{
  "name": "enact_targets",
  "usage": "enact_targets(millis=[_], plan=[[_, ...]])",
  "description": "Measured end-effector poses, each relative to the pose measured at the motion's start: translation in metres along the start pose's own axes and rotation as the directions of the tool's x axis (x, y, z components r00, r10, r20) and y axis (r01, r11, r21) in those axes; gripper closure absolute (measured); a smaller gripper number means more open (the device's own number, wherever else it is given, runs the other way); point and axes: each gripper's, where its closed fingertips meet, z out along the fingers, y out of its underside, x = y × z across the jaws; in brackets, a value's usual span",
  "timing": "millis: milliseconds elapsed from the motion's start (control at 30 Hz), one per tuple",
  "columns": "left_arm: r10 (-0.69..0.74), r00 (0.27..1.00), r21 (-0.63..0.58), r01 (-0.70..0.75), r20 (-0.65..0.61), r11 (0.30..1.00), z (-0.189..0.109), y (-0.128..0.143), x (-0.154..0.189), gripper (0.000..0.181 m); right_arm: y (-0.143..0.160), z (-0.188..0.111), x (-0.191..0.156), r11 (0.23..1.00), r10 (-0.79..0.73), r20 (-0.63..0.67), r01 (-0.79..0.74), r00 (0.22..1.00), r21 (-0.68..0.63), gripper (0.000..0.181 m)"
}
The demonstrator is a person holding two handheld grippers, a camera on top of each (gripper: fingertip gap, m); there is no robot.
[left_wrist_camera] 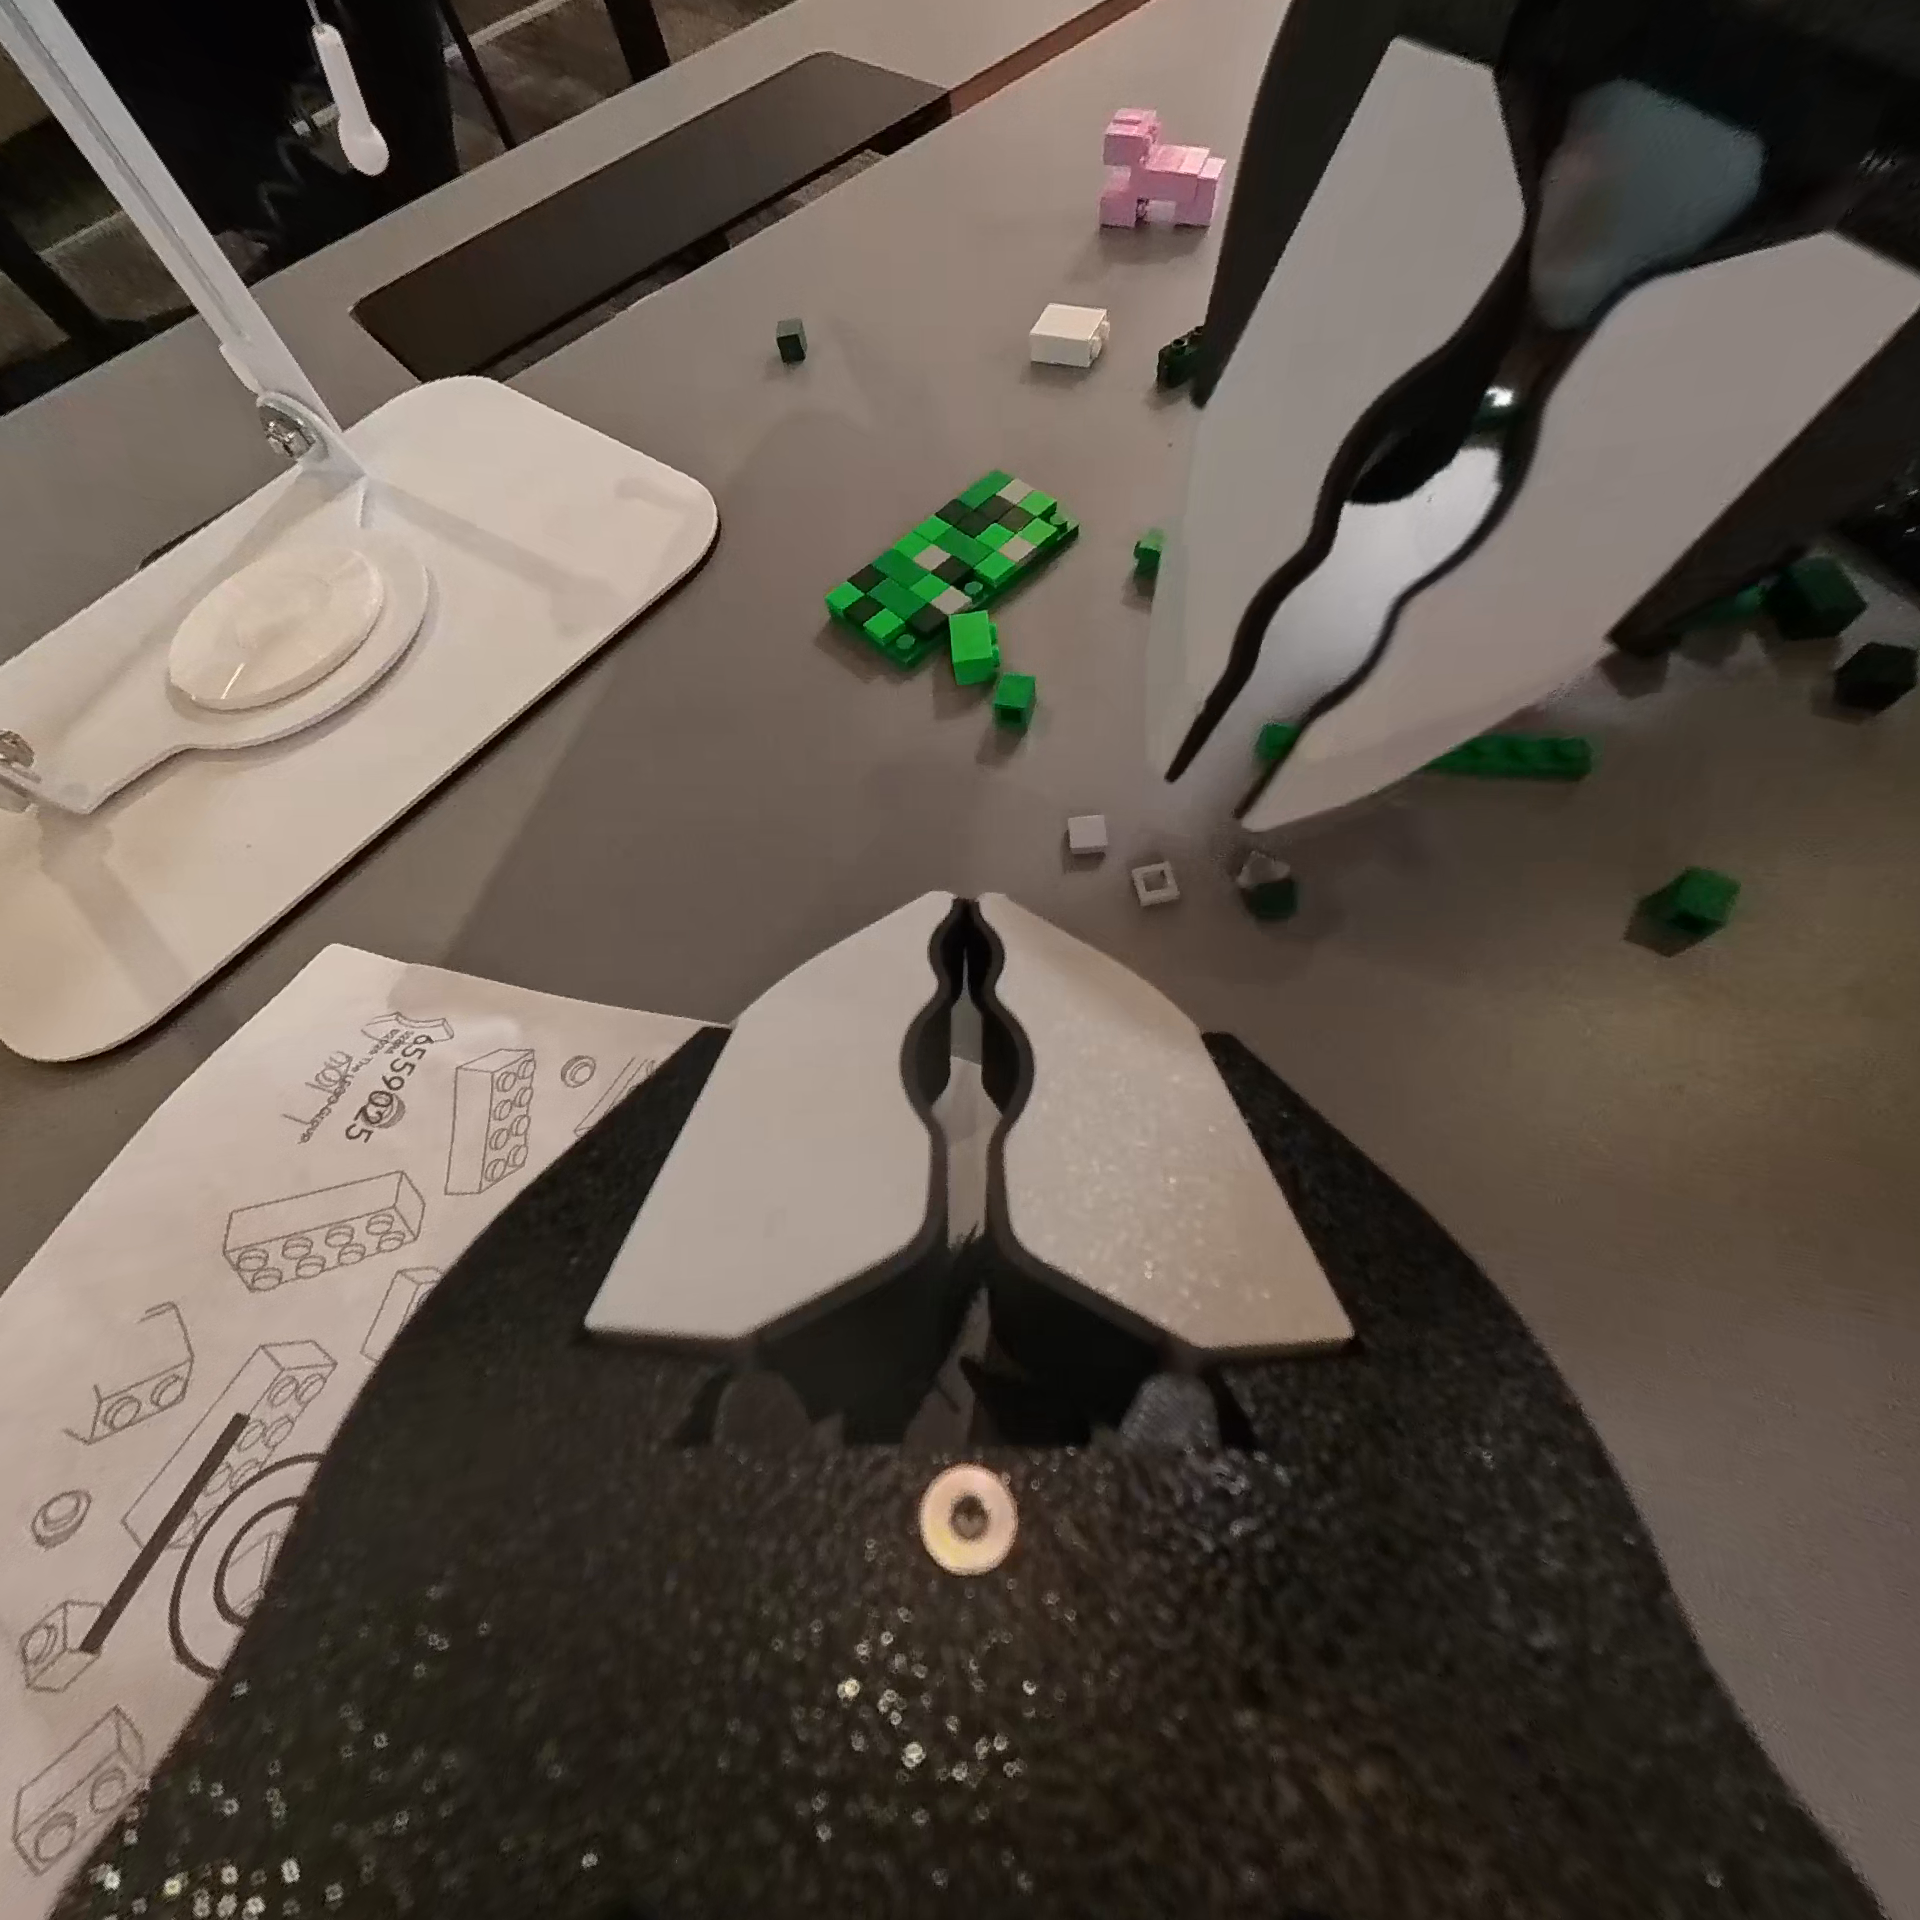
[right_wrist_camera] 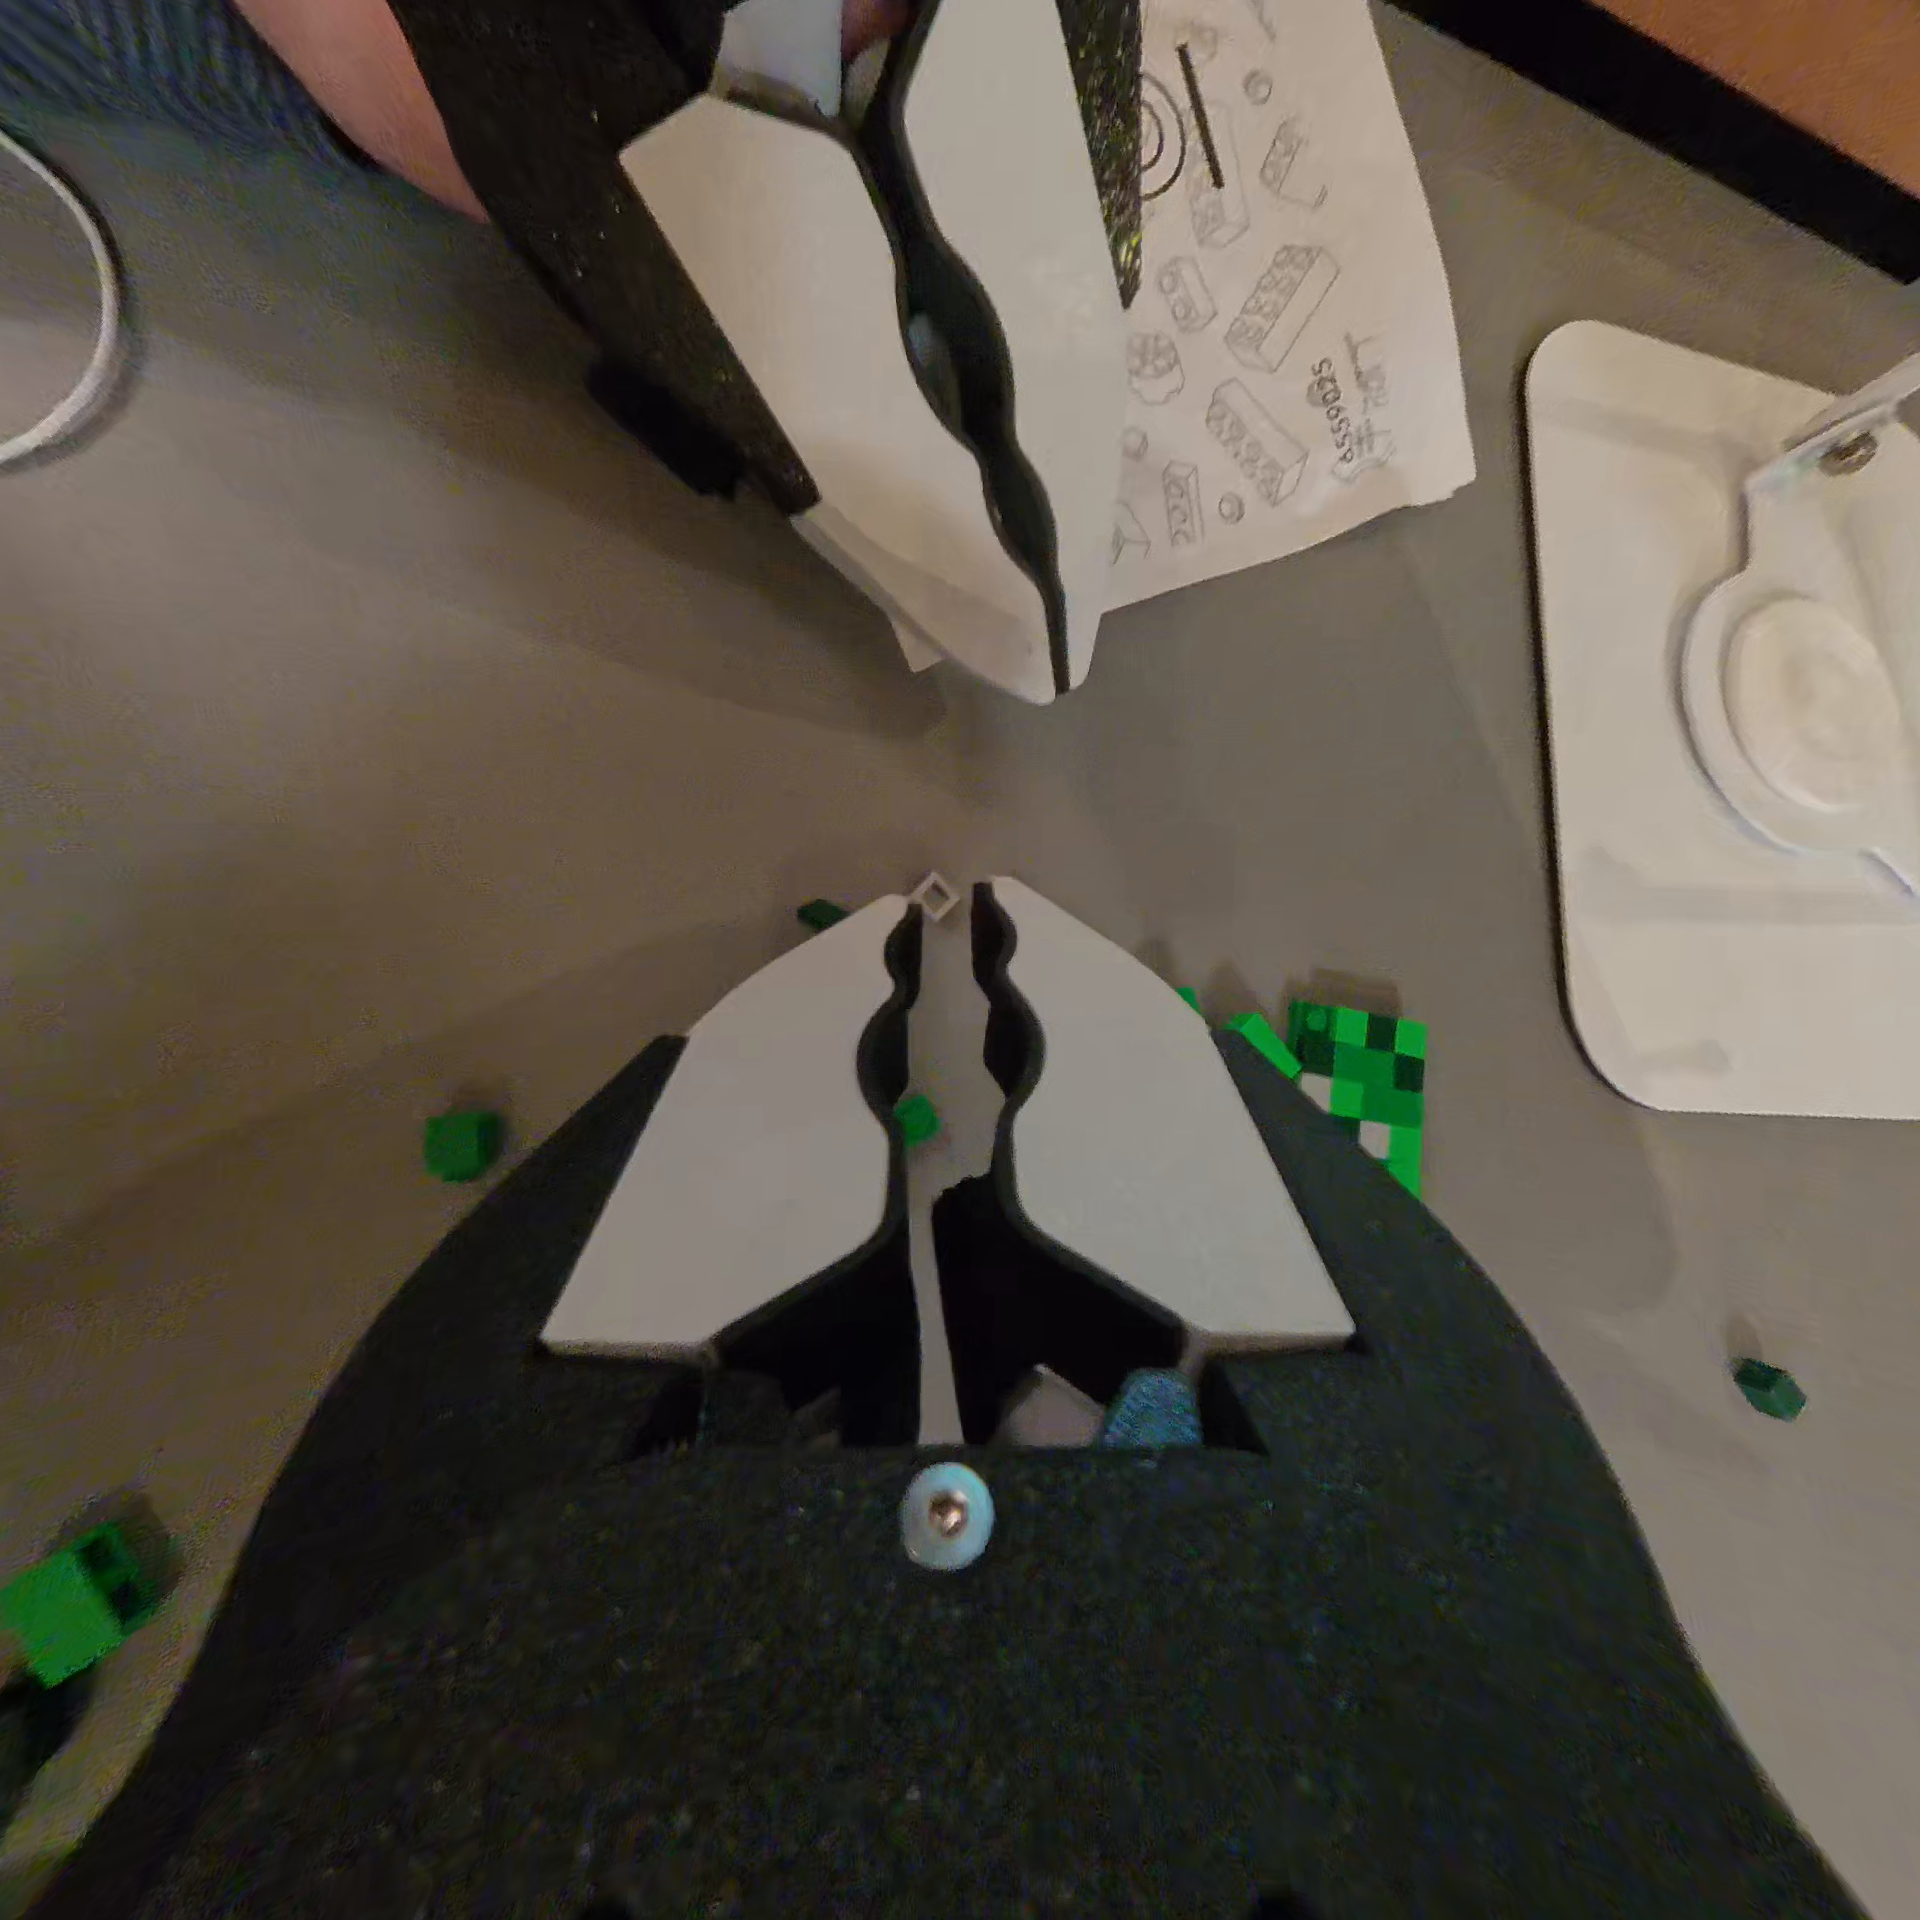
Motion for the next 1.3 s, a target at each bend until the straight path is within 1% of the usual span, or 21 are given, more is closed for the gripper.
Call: enact_targets(millis=[100,167,233,300,367,467,567,667,767,933,1067,1200,1300], plan=[[-0.004,1.0,0.002,0.004,-0.002,1.0,0.0,0.0,0.0,0.181,-0.005,0.0,0.002,1.0,-0.009,-0.013,0.009,1.0,0.008,0.169],[-0.006,1.0,0.003,0.006,-0.004,1.0,0.0,0.0,0.0,0.181,-0.005,-0.008,0.006,1.0,0.0,-0.037,0.0,0.999,0.004,0.167],[-0.005,1.0,0.007,0.005,-0.004,1.0,-0.001,-0.001,0.0,0.181,-0.003,-0.026,0.011,0.999,0.031,-0.068,-0.03,0.997,0.013,0.167],[-0.003,1.0,0.006,0.003,-0.005,1.0,-0.001,-0.001,0.0,0.181,0.005,-0.052,0.014,0.997,0.079,-0.082,-0.076,0.993,0.033,0.167],[-0.001,1.0,0.002,0.001,-0.004,1.0,0.0,0.0,0.0,0.181,0.025,-0.078,0.011,0.988,0.155,-0.067,-0.155,0.986,0.001,0.162],[0.003,1.0,-0.005,-0.003,-0.003,1.0,0.0,0.0,0.0,0.181,0.071,-0.111,0.003,0.962,0.245,-0.049,-0.249,0.968,-0.11,0.162],[0.006,1.0,-0.007,-0.007,-0.002,1.0,0.0,0.001,0.001,0.181,0.12,-0.136,-0.008,0.922,0.291,-0.057,-0.296,0.955,-0.249,0.165],[0.009,1.0,-0.009,-0.009,-0.001,1.0,0.0,0.001,0.001,0.181,0.154,-0.153,-0.027,0.88,0.324,-0.012,-0.306,0.946,-0.363,0.165],[0.013,1.0,-0.014,-0.013,-0.003,1.0,0.001,0.001,0.001,0.181,0.174,-0.16,-0.038,0.854,0.312,0.004,-0.279,0.95,-0.439,0.165],[0.026,1.0,-0.025,-0.026,-0.003,0.999,0.002,0.003,0.003,0.181,0.189,-0.156,-0.045,0.83,0.307,0.013,-0.261,0.952,-0.493,0.163],[0.028,1.0,-0.026,-0.028,-0.004,0.999,0.002,0.003,0.003,0.181,0.183,-0.15,-0.041,0.857,0.292,0.012,-0.255,0.956,-0.448,0.161],[0.029,1.0,-0.028,-0.029,-0.005,0.999,0.002,0.003,0.003,0.181,0.187,-0.15,-0.041,0.841,0.28,0.027,-0.232,0.96,-0.489,0.163],[0.033,0.999,-0.035,-0.033,-0.01,0.999,0.003,0.004,0.004,0.181,0.184,-0.148,-0.043,0.843,0.278,0.053,-0.218,0.959,-0.492,0.165]])
